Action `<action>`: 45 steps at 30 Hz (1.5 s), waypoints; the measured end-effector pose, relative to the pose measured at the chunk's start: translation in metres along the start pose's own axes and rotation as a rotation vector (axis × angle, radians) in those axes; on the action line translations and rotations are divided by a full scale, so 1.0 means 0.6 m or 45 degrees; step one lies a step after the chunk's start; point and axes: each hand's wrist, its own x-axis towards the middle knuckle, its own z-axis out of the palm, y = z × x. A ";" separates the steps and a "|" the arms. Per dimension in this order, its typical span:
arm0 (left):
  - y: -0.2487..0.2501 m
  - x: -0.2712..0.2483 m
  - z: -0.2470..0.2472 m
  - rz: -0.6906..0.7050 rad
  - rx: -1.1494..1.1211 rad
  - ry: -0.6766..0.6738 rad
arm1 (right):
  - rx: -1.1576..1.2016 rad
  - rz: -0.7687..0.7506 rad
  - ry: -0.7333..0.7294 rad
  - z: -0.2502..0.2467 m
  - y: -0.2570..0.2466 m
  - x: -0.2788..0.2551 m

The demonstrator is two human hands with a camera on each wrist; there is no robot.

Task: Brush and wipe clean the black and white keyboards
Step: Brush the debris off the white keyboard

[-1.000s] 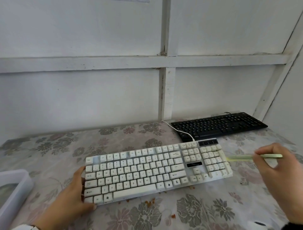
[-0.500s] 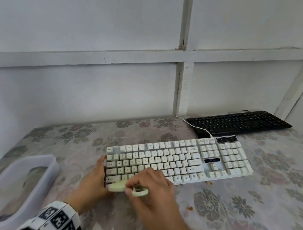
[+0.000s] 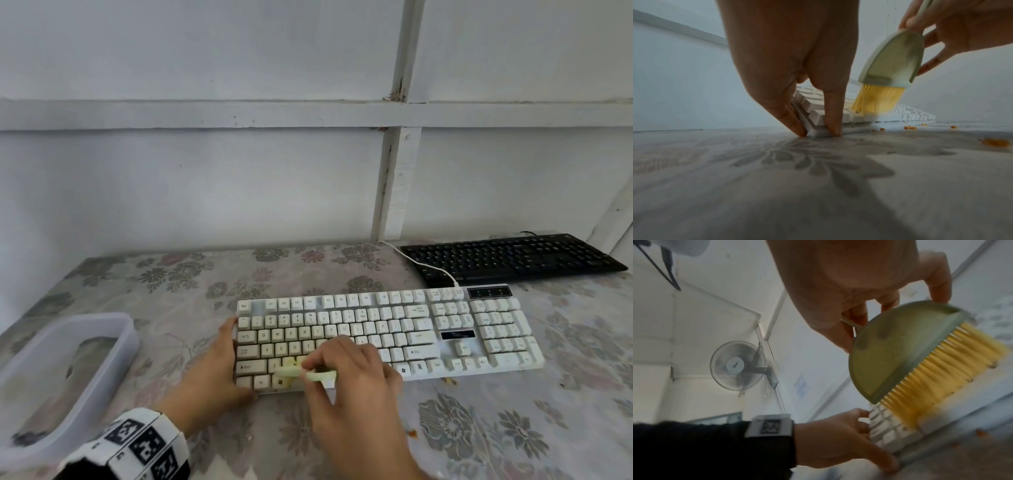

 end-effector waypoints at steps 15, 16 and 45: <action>0.005 -0.002 -0.001 -0.030 -0.044 -0.034 | 0.179 -0.077 -0.110 -0.014 0.011 -0.005; 0.005 -0.002 -0.001 -0.037 -0.045 -0.040 | 0.163 -0.047 -0.116 -0.018 0.018 -0.004; 0.003 -0.001 -0.001 -0.089 -0.009 -0.056 | 0.377 0.269 -0.058 -0.121 0.158 0.012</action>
